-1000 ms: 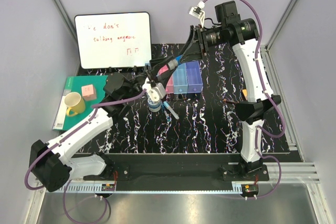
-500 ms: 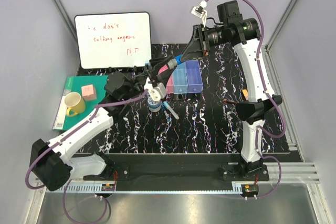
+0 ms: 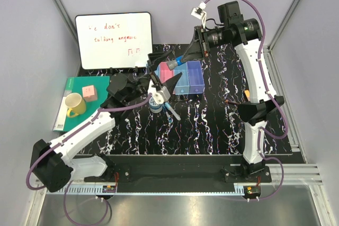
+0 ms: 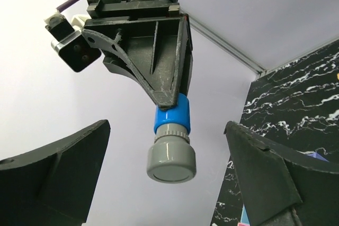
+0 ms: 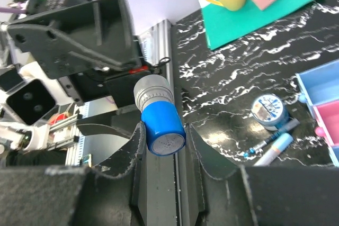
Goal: Sort the stationery into containers
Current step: Place the stationery in the storage box.
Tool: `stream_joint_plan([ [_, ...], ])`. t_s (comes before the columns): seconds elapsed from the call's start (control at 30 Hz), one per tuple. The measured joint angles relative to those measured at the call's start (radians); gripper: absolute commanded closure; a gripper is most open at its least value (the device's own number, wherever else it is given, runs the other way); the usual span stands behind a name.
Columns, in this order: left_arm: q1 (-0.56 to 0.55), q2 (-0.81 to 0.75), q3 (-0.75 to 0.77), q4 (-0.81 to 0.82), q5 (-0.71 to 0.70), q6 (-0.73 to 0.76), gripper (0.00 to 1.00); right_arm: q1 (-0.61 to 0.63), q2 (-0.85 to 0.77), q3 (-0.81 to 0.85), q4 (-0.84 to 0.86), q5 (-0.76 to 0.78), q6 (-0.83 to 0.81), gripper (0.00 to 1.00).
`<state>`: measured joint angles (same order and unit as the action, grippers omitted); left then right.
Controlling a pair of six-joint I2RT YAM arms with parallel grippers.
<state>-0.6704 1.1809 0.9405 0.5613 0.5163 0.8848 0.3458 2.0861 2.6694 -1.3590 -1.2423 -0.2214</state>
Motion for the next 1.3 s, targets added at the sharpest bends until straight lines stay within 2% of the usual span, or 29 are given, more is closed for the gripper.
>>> stream_joint_plan([
  [0.17, 0.0, -0.1, -0.044, -0.092, -0.006, 0.011, 0.01, 0.0, -0.007, -0.018, 0.0, 0.131, 0.01, 1.0],
  [0.33, 0.0, -0.269, -0.079, -0.26, -0.036, 0.045, 0.01, 0.0, -0.006, -0.023, 0.002, 0.421, -0.014, 1.0],
  [0.5, 0.0, -0.334, -0.052, -0.491, -0.153, 0.048, 0.01, 0.0, 0.029, -0.023, 0.015, 0.677, -0.111, 1.0],
  [0.63, 0.005, -0.3, -0.032, -0.69, -0.249, 0.014, 0.01, 0.0, 0.105, -0.023, 0.028, 0.808, -0.205, 1.0],
  [0.73, 0.05, -0.216, -0.01, -0.846, -0.259, -0.053, 0.01, 0.0, 0.175, -0.024, 0.031, 0.885, -0.274, 1.0],
  [0.83, 0.11, -0.166, 0.013, -0.938, -0.247, -0.116, 0.01, -0.002, 0.237, -0.023, 0.031, 0.931, -0.315, 1.0],
  [1.1, 0.307, 0.004, 0.209, -1.067, -0.085, -0.262, 0.02, -0.004, 0.352, 0.006, 0.041, 0.999, -0.383, 1.0],
  [1.3, 0.407, 0.082, 0.282, -1.144, 0.04, -0.287, 0.02, -0.008, 0.404, 0.009, 0.078, 1.042, -0.417, 1.0],
])
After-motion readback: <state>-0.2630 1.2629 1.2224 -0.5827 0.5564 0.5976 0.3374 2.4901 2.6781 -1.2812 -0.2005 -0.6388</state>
